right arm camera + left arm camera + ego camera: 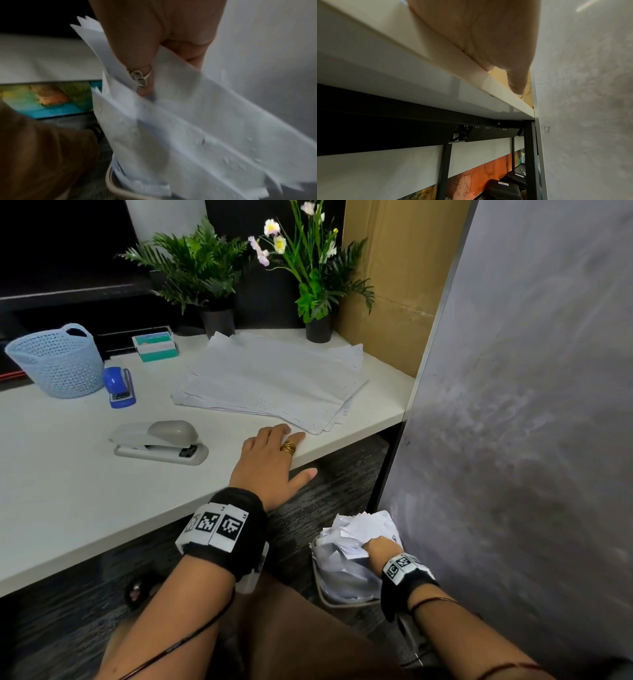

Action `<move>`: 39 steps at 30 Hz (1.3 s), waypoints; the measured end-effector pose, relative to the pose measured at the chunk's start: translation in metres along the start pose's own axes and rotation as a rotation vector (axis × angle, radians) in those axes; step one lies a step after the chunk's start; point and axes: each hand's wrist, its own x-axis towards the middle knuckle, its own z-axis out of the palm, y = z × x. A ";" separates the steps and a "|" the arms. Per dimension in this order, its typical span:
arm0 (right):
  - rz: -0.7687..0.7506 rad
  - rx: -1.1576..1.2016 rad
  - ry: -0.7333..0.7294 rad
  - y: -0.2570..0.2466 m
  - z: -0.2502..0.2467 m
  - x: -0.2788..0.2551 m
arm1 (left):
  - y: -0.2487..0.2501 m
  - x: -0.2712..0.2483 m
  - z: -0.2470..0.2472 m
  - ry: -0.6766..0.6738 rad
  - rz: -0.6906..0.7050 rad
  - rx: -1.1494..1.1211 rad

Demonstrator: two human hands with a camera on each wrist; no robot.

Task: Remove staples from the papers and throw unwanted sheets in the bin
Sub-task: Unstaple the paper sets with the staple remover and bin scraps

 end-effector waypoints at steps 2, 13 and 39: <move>-0.003 -0.043 -0.042 -0.001 0.017 0.010 | -0.001 0.000 0.000 -0.012 -0.001 0.017; 0.043 0.006 0.133 0.020 -0.024 -0.005 | 0.000 0.002 0.003 -0.004 -0.002 0.033; -0.503 0.266 0.473 -0.063 -0.223 -0.012 | -0.003 0.001 -0.002 0.025 -0.028 -0.150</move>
